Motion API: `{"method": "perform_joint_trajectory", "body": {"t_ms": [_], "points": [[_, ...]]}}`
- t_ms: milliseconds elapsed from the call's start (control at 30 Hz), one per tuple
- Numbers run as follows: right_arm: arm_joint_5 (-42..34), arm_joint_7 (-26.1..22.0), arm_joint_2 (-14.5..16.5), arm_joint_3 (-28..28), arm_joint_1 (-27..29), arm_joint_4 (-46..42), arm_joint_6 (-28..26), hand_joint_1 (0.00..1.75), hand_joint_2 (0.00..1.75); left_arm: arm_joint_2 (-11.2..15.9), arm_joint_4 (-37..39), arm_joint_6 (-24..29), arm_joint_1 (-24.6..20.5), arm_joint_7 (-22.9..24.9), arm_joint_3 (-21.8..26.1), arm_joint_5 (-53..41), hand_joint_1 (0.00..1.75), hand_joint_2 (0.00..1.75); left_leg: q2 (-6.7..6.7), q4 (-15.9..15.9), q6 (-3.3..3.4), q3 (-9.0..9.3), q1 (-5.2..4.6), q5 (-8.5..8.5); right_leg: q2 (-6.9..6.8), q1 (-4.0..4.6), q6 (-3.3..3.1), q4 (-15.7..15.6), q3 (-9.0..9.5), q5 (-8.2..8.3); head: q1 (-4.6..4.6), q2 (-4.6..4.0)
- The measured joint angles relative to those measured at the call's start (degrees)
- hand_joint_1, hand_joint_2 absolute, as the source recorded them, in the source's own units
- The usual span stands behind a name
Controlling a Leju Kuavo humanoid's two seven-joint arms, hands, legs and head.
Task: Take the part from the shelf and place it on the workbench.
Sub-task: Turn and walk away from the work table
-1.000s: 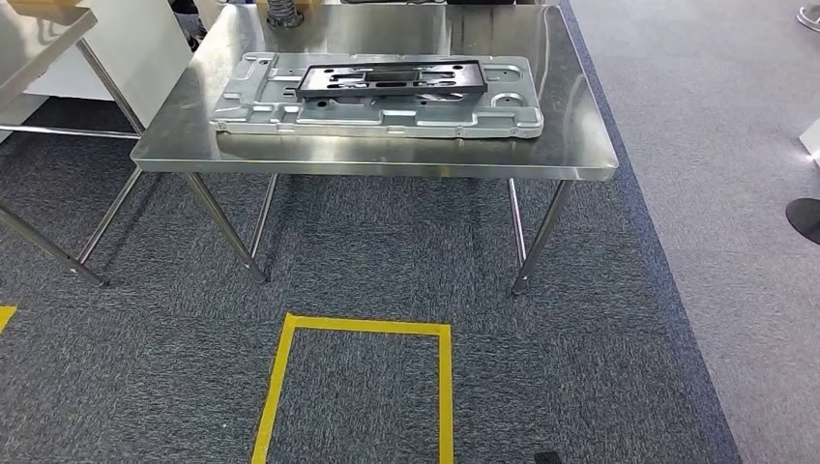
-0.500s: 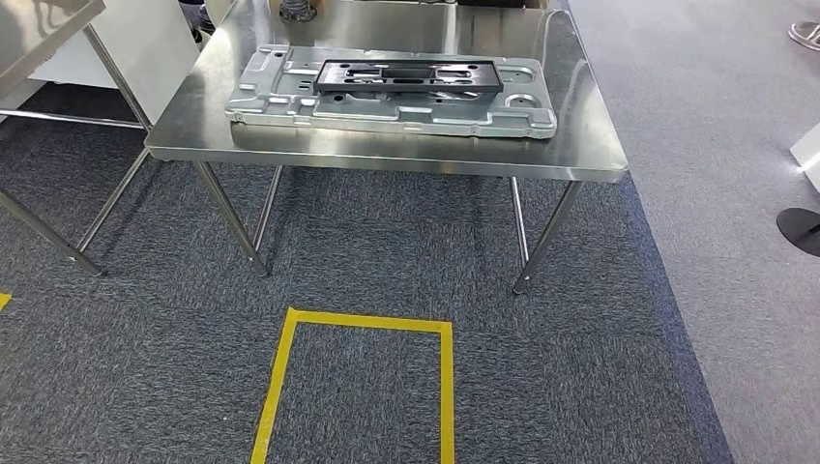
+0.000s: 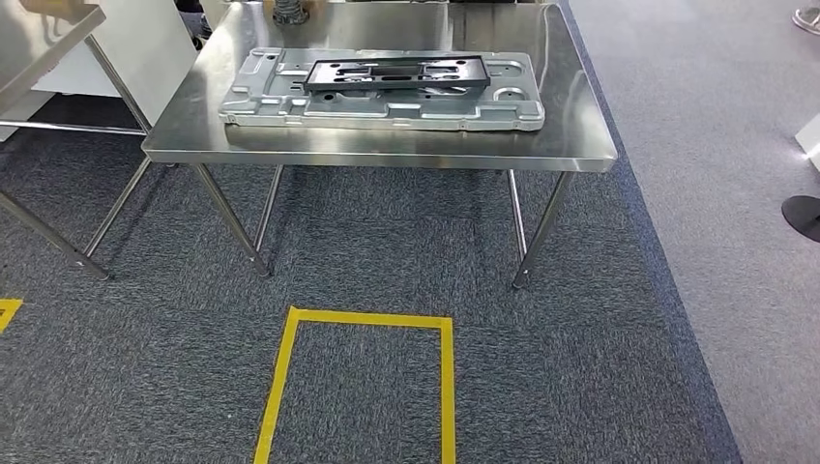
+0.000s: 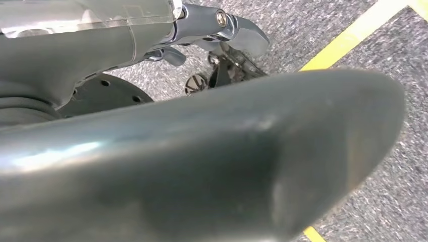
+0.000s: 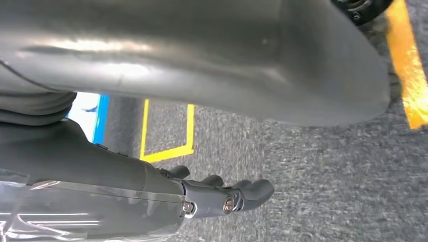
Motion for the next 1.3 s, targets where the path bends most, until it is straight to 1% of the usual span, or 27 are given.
{"method": "perform_joint_trajectory", "body": {"t_ms": [33,67,100,133,167,200,267,333,367,433,500,567,600,633,667,733,800,900,967,1000,1067,1100,1133,1167,1200,1233,1300], "points": [[-0.09,0.06,0.04,-0.14,-0.03,0.00,0.06,0.00,1.75,0.00,0.00,0.00,0.01,0.00,-0.01,-0.01,0.00,0.00,0.00,3.92,-0.25,-1.57,0.08,-2.26,0.00,0.03,-0.13,-0.01,-0.25,0.15,-0.08,0.00],[-0.22,0.18,0.07,-0.30,-0.04,0.00,0.16,0.00,1.75,0.00,0.00,0.00,0.03,0.01,-0.01,-0.01,0.00,0.00,0.00,7.75,-0.47,-3.02,0.18,-4.06,-0.01,0.07,-0.16,0.04,-0.48,0.27,-0.10,0.00],[-0.36,0.36,0.10,-0.48,-0.04,0.00,0.26,0.00,1.75,0.00,0.00,0.00,0.06,0.02,-0.01,-0.02,0.00,0.00,0.00,10.30,-0.65,-3.84,0.27,-4.91,-0.02,0.10,-0.13,0.13,-0.67,0.37,-0.09,0.00],[-0.54,0.57,0.14,-0.66,-0.03,0.01,0.31,0.00,1.75,0.00,0.00,0.00,0.08,0.05,-0.02,-0.07,0.00,0.00,0.00,10.68,-0.74,-3.61,0.36,-4.59,-0.02,0.10,-0.08,0.26,-0.83,0.44,-0.09,0.00],[-0.77,0.89,0.20,-0.83,-0.03,0.02,0.23,0.00,1.75,0.01,0.00,0.00,0.08,0.08,-0.03,-0.16,0.00,0.00,0.01,8.67,-0.76,-2.27,0.44,-3.22,-0.01,0.10,-0.02,0.43,-0.95,0.48,-0.09,0.00],[-1.13,1.41,0.30,-1.02,-0.06,0.03,-0.10,0.00,1.75,0.01,0.00,-0.01,0.04,0.11,-0.05,-0.27,0.00,0.00,0.01,4.77,-0.67,-0.03,0.52,-1.25,0.01,0.10,0.06,0.65,-1.03,0.48,-0.10,0.00],[-2.20,3.12,0.57,-1.77,-0.21,0.06,-1.51,0.00,0.87,0.02,0.00,-0.02,-0.15,0.20,-0.12,-0.59,0.00,0.00,-0.02,-2.83,-0.28,3.92,0.47,1.25,0.06,0.29,0.47,1.17,-1.35,0.47,-0.08,0.01],[-3.07,5.05,0.78,-2.78,-0.39,0.07,-3.44,0.00,0.00,0.01,0.00,-0.03,-0.29,0.38,-0.28,-0.89,0.00,0.00,-0.09,-5.57,0.21,4.90,0.31,1.57,0.08,0.45,1.12,1.47,-1.78,0.63,-0.01,0.01],[-3.26,5.77,0.86,-3.21,-0.44,0.07,-4.31,0.00,0.00,0.01,0.00,-0.02,-0.31,0.47,-0.37,-1.01,0.00,0.00,-0.13,-5.67,0.51,4.69,0.27,1.74,0.08,0.43,1.45,1.48,-1.93,0.80,0.01,0.02],[-3.37,6.53,0.92,-3.90,-0.46,0.07,-5.26,0.00,0.87,0.01,0.00,0.02,-0.34,0.57,-0.49,-1.10,0.00,0.00,-0.06,-5.98,1.34,4.41,0.41,2.30,0.10,0.29,2.12,2.14,-2.35,0.27,0.06,0.01],[-3.37,6.39,0.94,-4.32,-0.45,0.07,-4.97,0.00,1.75,0.00,0.00,0.03,-0.47,0.60,-0.53,-1.13,0.00,0.00,0.09,-6.27,2.10,4.06,0.52,2.89,0.17,0.13,2.63,6.38,-4.21,-2.85,0.20,0.00],[-3.37,5.89,0.95,-4.66,-0.44,0.07,-4.33,0.00,1.75,0.00,0.00,0.01,-0.51,0.61,-0.55,-1.12,0.00,0.00,0.18,-6.18,2.34,3.47,0.40,3.20,0.22,0.02,2.96,13.94,-7.37,-6.96,0.27,0.00],[-3.42,5.55,0.95,-4.83,-0.42,0.08,-3.91,0.00,1.75,0.00,0.00,0.01,-0.49,0.61,-0.55,-1.08,0.00,0.00,0.21,-6.09,2.35,3.21,0.35,3.32,0.21,-0.05,3.05,16.85,-8.44,-8.01,0.26,0.01],[-3.50,5.24,0.95,-4.99,-0.39,0.08,-3.42,0.00,1.75,0.00,0.00,0.00,-0.46,0.61,-0.55,-1.04,0.00,0.00,0.21,-5.97,2.32,3.00,0.32,3.39,0.21,-0.10,3.07,17.78,-8.52,-7.95,0.27,0.01],[-3.58,4.98,0.95,-5.13,-0.38,0.09,-2.89,0.00,1.75,0.00,0.00,0.00,-0.44,0.61,-0.55,-1.00,0.00,0.00,0.20,-5.84,2.27,2.86,0.31,3.45,0.21,-0.14,3.00,16.42,-7.50,-6.85,0.27,0.00],[-3.68,4.74,0.95,-5.27,-0.44,0.09,-2.16,0.00,1.75,0.00,0.00,-0.02,-0.43,0.61,-0.55,-0.96,0.00,0.00,0.16,-5.63,2.10,2.76,0.31,3.53,0.21,-0.15,2.57,8.72,-3.12,-3.32,0.28,0.01],[-3.65,4.69,0.95,-5.29,-0.61,0.09,-1.79,0.00,1.75,0.00,0.00,-0.07,-0.50,0.61,-0.55,-0.96,0.00,0.00,0.16,-5.44,1.61,2.56,0.13,3.65,0.23,0.10,2.03,2.46,-0.01,-1.53,0.24,0.01],[-3.53,4.85,0.98,-5.31,-0.64,0.09,-1.32,0.00,1.75,0.00,0.00,-0.11,-0.56,0.61,-0.55,-0.94,0.00,0.00,0.18,-5.47,0.55,2.23,0.05,4.01,0.28,0.32,1.22,0.96,0.24,-1.11,0.21,0.02],[-3.47,5.14,1.04,-5.32,-0.59,0.10,-0.98,0.00,1.75,0.02,0.00,-0.14,-0.51,0.61,-0.55,-0.89,0.00,0.00,0.11,-4.34,-0.05,1.72,0.11,2.95,0.18,0.07,0.56,0.48,0.13,-0.54,0.13,0.00],[-3.47,5.28,1.07,-5.32,-0.60,0.11,-0.79,0.00,1.75,0.03,0.00,-0.14,-0.48,0.61,-0.55,-0.85,0.00,0.00,0.07,-1.98,-0.32,0.74,0.16,1.26,0.12,-0.05,0.26,0.28,-0.01,-0.27,0.07,0.01],[-3.48,5.51,1.13,-5.34,-0.66,0.11,-0.49,0.00,1.75,0.04,0.00,-0.14,-0.39,0.62,-0.55,-0.80,0.00,0.00,0.04,5.70,-0.74,-2.36,0.33,-3.07,0.05,0.05,-0.08,0.30,-0.47,0.00,-0.05,0.00],[-3.49,5.57,1.16,-5.36,-0.66,0.11,-0.37,0.00,1.75,0.03,0.00,-0.11,-0.30,0.63,-0.55,-0.80,0.00,0.00,0.04,9.35,-0.88,-3.77,0.40,-4.57,0.03,0.12,-0.13,0.36,-0.66,0.08,-0.05,0.00],[-3.50,5.62,1.19,-5.40,-0.63,0.11,-0.29,0.00,1.75,0.03,0.00,-0.08,-0.20,0.66,-0.55,-0.84,0.00,0.00,0.04,11.12,-0.95,-4.28,0.43,-4.88,0.02,0.17,-0.13,0.44,-0.80,0.14,-0.05,0.00],[-3.51,5.68,1.21,-5.48,-0.61,0.11,-0.22,0.00,1.75,0.02,0.00,-0.04,-0.11,0.68,-0.55,-0.87,0.00,0.00,0.05,10.56,-0.94,-3.67,0.46,-4.05,0.03,0.20,-0.09,0.55,-0.89,0.18,-0.05,0.01],[-3.51,5.72,1.22,-5.55,-0.60,0.11,-0.17,0.00,1.75,0.03,0.00,0.00,-0.06,0.71,-0.55,-0.90,0.00,0.00,0.05,7.56,-0.83,-1.91,0.48,-2.31,0.05,0.21,-0.03,0.68,-0.93,0.19,-0.05,0.01],[-3.51,5.76,1.23,-5.61,-0.61,0.11,-0.13,0.00,1.75,0.03,0.00,0.02,-0.05,0.72,-0.55,-0.91,0.00,0.00,0.05,3.18,-0.62,0.48,0.48,-0.42,0.06,0.23,0.05,0.85,-0.96,0.19,-0.05,0.01],[-3.50,5.78,1.23,-5.66,-0.70,0.11,-0.09,0.00,1.75,0.03,0.00,0.01,-0.11,0.74,-0.55,-0.84,0.00,0.00,0.03,-4.05,-0.10,4.08,0.31,1.71,0.09,0.46,0.47,1.26,-1.18,0.18,-0.01,0.00]]}}
